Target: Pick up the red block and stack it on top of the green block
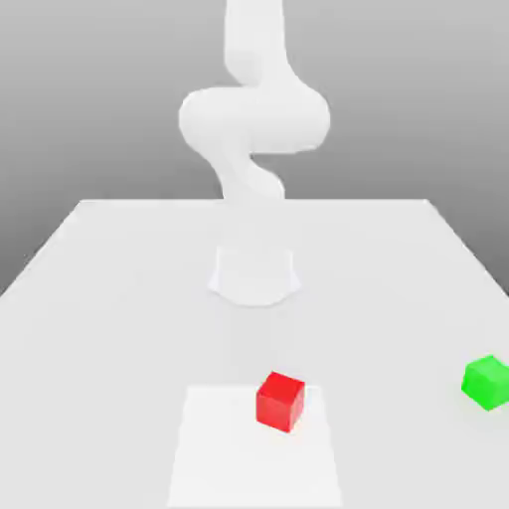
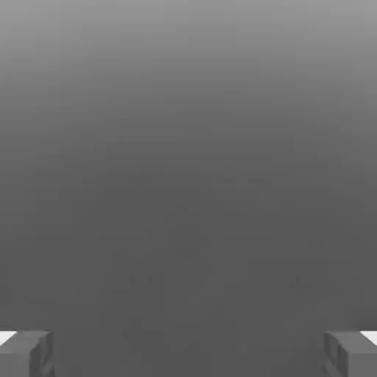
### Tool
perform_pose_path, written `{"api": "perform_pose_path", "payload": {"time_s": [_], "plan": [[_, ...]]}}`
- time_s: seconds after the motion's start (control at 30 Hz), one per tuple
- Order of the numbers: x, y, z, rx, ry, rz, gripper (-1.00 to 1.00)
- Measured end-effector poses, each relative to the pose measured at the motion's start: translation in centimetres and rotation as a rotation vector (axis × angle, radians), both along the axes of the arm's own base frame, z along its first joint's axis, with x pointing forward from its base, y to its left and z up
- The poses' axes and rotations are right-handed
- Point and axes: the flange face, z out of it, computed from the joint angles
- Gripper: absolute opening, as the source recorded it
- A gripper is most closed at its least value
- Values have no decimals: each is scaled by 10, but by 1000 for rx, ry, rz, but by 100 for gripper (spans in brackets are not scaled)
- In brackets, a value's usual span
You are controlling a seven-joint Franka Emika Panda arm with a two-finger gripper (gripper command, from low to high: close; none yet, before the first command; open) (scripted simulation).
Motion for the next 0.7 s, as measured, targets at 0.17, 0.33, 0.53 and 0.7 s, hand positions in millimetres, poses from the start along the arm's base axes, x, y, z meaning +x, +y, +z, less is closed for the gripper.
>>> {"api": "perform_pose_path", "payload": {"time_s": [0.17, 0.33, 0.53, 0.7], "plan": [[48, 6, -124, -91, 175, 229, 0], [57, 23, -249, -191, 339, 470, 0], [19, 40, -393, -330, 540, 795, 0], [-12, 40, -458, -401, 628, 956, 0]]}}
